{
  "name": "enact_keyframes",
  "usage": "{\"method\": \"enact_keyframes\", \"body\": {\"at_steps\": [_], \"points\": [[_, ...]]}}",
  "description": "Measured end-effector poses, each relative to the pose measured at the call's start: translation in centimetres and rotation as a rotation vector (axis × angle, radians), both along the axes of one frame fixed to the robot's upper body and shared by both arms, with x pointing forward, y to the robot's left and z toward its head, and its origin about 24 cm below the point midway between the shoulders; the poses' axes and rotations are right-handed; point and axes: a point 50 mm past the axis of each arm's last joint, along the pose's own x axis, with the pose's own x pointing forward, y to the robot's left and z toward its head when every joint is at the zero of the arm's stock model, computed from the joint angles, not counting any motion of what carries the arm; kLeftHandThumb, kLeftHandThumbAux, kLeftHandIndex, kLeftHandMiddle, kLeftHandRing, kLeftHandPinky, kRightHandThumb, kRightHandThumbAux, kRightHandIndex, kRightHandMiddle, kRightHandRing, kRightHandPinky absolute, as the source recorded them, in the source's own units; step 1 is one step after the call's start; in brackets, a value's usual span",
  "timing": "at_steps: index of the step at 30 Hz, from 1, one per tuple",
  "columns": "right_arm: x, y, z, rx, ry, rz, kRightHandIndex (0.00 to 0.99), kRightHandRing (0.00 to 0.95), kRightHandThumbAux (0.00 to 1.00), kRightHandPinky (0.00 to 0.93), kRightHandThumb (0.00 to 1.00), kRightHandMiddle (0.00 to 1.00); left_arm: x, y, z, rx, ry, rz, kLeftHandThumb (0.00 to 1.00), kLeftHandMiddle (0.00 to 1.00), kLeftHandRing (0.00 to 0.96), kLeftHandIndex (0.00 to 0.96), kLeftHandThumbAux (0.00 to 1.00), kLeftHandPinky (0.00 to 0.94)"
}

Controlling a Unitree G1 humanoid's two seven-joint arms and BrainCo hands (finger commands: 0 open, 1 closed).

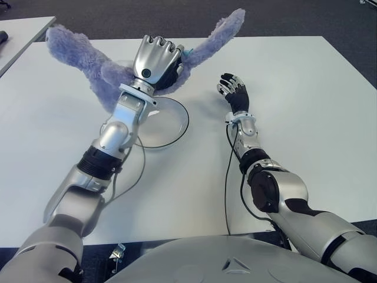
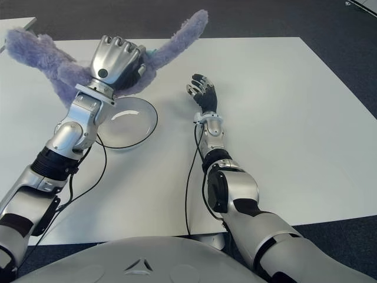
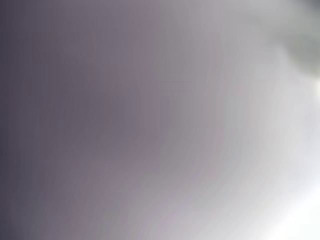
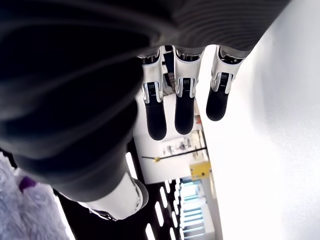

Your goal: Put the doll into the plate.

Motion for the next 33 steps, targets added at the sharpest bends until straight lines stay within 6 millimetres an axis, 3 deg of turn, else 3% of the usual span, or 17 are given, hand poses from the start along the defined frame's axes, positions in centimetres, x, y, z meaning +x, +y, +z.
{"method": "enact_keyframes", "body": {"at_steps": [11,33], "points": [[0.0,0.0,0.0,0.0,-0.001,0.002,0.25,0.183,0.903,0.173,0.415,0.224,-0.2,-1.2,-0.3,-0.101,-0.012,-0.042,0.741,0.819,0.821,0.442,0.695,0.841],[0.0,0.0,0.0,0.0,-0.004,0.01,0.24,0.167,0.895,0.149,0.397,0.218,-0.8,-2.1,-3.9,-0.371,0.107,-0.083,0.74,0.839,0.839,0.441,0.697,0.858]]}}
